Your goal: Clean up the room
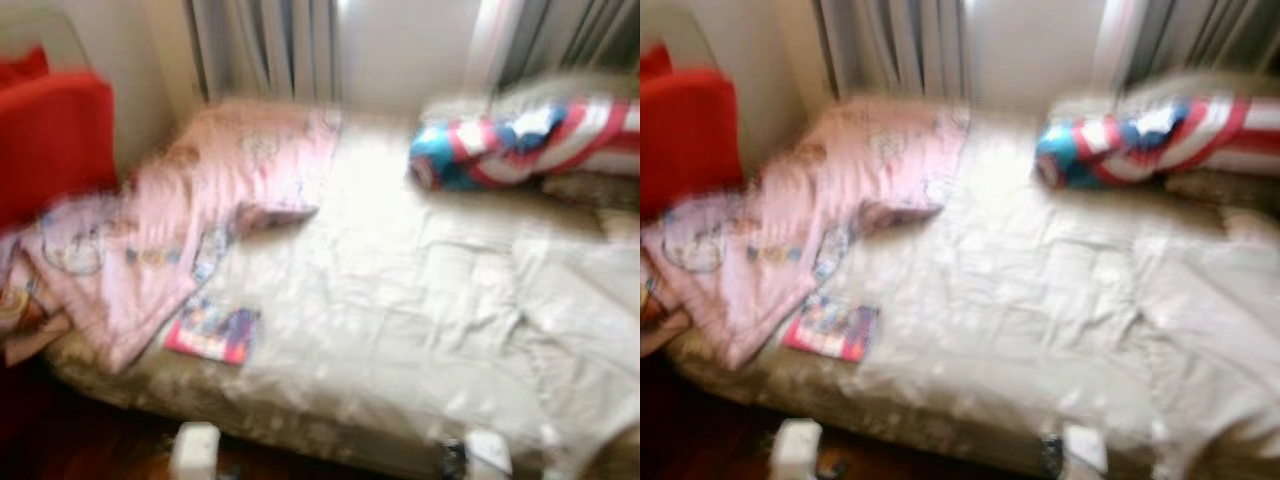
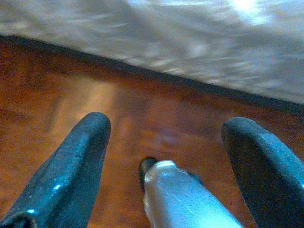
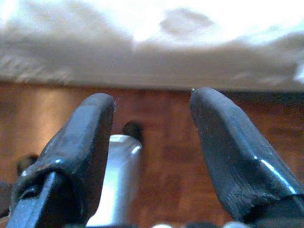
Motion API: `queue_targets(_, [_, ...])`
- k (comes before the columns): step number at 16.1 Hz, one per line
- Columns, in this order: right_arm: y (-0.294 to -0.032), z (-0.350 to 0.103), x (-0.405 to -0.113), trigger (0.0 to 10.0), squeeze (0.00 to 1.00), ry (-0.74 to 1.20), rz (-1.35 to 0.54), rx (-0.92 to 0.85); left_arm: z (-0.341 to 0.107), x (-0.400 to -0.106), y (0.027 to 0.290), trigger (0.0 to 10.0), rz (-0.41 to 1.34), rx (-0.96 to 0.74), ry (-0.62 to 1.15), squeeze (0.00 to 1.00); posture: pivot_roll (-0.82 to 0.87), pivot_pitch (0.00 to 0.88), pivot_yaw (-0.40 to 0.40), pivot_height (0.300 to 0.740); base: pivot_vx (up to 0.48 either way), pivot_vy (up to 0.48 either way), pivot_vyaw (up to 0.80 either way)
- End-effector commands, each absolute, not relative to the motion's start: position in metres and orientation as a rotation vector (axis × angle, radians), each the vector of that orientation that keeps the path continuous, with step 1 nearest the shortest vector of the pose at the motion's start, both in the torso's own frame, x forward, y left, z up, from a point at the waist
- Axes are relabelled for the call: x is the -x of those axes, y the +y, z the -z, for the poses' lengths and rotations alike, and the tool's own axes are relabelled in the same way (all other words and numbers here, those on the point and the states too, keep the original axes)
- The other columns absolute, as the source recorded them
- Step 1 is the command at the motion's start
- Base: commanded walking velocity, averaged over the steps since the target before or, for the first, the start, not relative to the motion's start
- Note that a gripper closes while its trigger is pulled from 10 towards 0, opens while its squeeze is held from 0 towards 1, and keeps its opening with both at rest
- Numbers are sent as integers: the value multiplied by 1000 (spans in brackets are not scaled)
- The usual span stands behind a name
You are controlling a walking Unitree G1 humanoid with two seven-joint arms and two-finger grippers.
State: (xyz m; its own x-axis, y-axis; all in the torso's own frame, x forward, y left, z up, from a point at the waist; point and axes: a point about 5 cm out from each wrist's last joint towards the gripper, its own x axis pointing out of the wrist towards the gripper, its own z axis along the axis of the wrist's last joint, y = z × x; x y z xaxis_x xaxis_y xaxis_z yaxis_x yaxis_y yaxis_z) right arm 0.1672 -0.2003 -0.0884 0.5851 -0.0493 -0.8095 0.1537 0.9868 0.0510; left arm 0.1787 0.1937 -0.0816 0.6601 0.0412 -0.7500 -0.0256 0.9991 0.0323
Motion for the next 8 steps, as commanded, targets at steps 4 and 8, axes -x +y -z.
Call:
queue_targets(4, [-191,89,-169,10000,0,936,107,-139,83,-170,213,10000,-68,-47,880,0,39,16,-21,740,0,-456,0])
queue_targets(8, [-191,89,-169,10000,0,937,110,-143,83,-169,213,10000,-70,-46,879,0,39,20,-22,740,0,-454,-725])
